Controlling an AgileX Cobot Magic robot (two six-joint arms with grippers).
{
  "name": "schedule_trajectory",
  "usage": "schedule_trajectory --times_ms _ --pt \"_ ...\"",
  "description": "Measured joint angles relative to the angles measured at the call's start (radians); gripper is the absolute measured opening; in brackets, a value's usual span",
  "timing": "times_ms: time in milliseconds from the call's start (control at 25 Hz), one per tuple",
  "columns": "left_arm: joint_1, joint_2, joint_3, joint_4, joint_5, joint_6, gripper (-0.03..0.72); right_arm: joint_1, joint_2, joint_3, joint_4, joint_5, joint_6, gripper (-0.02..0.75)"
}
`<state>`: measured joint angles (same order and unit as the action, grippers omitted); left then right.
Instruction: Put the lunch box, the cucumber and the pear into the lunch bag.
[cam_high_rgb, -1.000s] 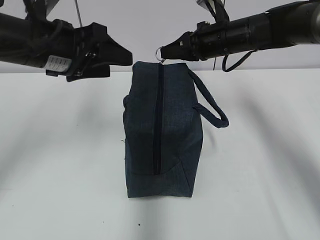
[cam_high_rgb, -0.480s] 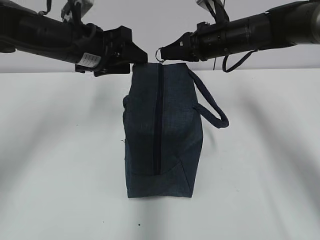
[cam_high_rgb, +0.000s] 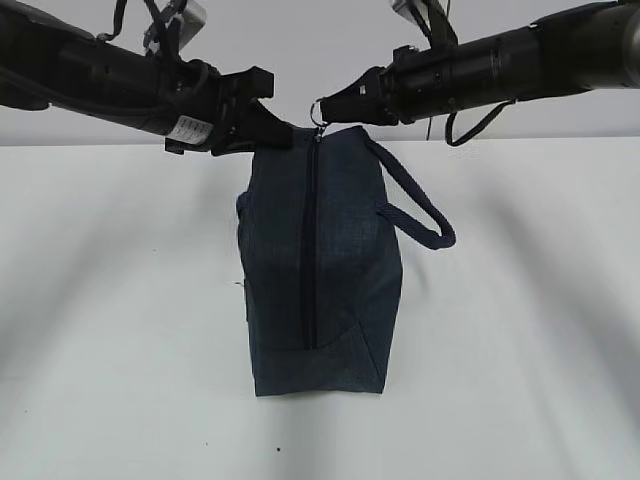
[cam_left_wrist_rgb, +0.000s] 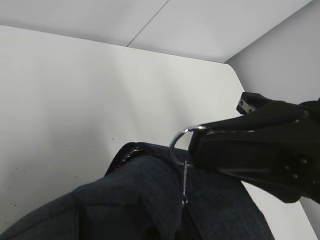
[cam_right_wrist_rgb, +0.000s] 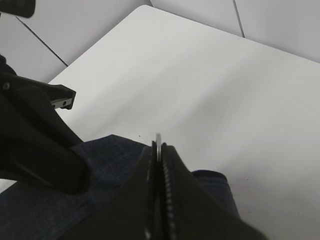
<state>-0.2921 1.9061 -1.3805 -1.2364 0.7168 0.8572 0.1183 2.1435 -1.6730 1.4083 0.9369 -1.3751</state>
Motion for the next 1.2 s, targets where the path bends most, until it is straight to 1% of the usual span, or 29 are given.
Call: schedule_trajectory --times_ms 240,480,640,760,1200 --pt "0.0 0.001 0.0 0.003 0.054 0.029 0.012 -0.007 0.0 -0.002 -0.017 0.0 0.013 0.006" --pt "0.0 0.005 -0.002 0.001 0.108 0.056 0.012 -0.047 0.0 -0.002 -0.017 0.01 0.019 0.006" --pt "0.0 0.005 -0.002 -0.026 0.15 0.106 0.012 -0.053 0.005 -0.007 -0.019 0.017 0.021 0.006" --pt "0.0 0.007 -0.002 -0.072 0.198 0.157 0.012 -0.055 0.017 -0.023 -0.02 0.023 0.021 0.006" --pt "0.004 0.012 -0.01 -0.118 0.302 0.211 0.012 -0.074 0.065 -0.05 -0.055 0.039 0.045 0.006"
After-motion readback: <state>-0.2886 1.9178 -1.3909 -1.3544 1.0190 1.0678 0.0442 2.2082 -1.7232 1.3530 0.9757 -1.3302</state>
